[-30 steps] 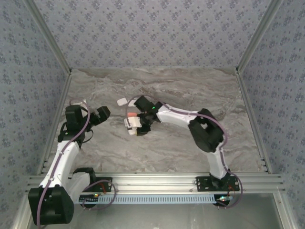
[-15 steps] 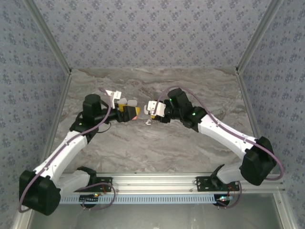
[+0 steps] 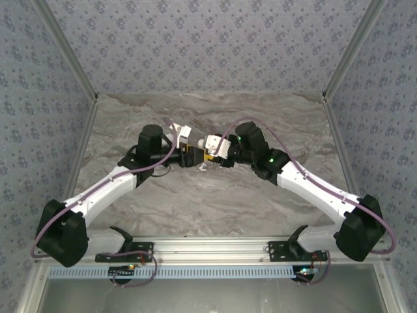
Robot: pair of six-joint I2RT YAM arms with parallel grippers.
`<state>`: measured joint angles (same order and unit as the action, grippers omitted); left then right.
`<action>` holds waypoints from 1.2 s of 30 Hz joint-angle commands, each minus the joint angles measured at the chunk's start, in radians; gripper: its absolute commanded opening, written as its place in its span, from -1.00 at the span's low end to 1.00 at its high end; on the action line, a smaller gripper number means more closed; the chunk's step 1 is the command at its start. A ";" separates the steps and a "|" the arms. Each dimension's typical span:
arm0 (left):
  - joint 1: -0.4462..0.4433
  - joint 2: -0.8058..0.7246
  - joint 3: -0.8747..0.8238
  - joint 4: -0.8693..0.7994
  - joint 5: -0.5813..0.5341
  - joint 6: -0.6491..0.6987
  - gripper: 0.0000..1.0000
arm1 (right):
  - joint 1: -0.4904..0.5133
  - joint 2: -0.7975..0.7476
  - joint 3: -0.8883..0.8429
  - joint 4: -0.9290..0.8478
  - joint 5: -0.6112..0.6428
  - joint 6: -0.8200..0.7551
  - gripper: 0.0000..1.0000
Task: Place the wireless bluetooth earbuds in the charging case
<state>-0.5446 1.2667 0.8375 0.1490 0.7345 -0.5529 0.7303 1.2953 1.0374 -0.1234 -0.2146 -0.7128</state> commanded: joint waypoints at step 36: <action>-0.094 -0.146 -0.115 0.250 -0.115 0.377 -0.78 | -0.217 -0.258 -0.101 0.084 -0.350 0.507 0.77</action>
<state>-0.6254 1.1515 0.7277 0.3099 0.6312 -0.2817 0.5213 1.0515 0.9508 -0.0837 -0.4973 -0.3374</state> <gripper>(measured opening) 0.200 0.887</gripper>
